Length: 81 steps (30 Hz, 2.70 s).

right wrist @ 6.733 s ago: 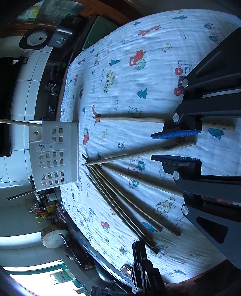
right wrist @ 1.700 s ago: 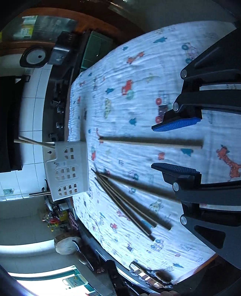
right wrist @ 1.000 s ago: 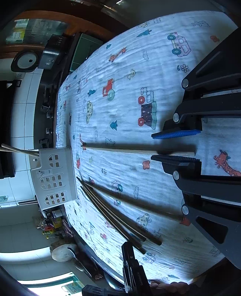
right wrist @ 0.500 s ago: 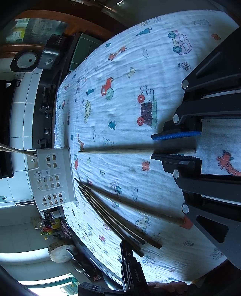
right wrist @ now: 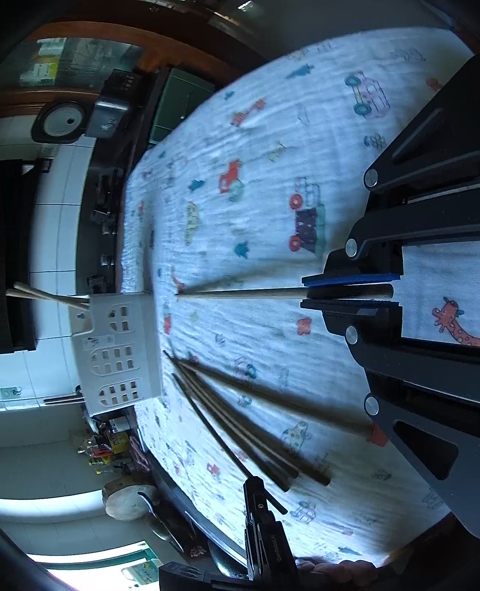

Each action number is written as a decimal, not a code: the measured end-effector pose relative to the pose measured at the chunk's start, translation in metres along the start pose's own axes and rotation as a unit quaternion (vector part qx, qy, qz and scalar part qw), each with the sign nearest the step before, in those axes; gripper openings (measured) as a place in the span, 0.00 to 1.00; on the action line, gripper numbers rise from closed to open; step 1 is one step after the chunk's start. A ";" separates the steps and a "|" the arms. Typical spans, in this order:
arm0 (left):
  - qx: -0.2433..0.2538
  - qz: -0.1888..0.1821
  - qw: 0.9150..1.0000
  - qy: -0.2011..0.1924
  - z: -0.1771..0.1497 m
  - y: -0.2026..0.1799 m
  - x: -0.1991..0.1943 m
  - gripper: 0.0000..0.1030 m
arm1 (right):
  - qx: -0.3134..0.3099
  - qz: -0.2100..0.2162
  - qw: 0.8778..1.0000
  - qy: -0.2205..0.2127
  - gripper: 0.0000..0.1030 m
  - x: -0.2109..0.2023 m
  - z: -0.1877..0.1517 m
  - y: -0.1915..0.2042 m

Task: Organize utensils
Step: 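Close the right tool on a chopstick while the left tool grasps another chopstick, then carry both held chopsticks up and lower them into the white holder, then open both tools to release the chopsticks into the holder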

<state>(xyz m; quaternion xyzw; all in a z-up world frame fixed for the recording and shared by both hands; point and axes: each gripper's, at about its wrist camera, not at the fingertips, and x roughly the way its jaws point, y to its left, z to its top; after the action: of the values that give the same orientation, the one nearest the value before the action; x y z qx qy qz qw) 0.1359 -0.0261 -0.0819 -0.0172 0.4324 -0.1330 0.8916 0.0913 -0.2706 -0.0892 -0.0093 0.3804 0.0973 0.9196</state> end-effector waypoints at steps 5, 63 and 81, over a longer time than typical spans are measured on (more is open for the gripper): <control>0.011 0.005 0.999 -0.040 0.013 -0.001 -0.033 0.05 | -0.018 -0.001 0.999 -0.046 0.06 -0.035 0.023 0.005; -0.019 0.010 0.989 -0.148 0.298 0.068 -0.029 0.05 | -0.051 0.026 0.990 -0.127 0.06 0.039 0.350 0.027; -0.027 0.008 0.991 -0.133 0.272 0.065 -0.039 0.22 | -0.039 0.025 0.991 -0.122 0.20 0.028 0.324 0.020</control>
<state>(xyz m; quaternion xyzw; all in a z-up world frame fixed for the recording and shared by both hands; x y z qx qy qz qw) 0.3386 0.0236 0.1090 -0.0554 0.3134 -0.1109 0.9415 0.3324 -0.2165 0.1224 -0.0239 0.2611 0.1359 0.9554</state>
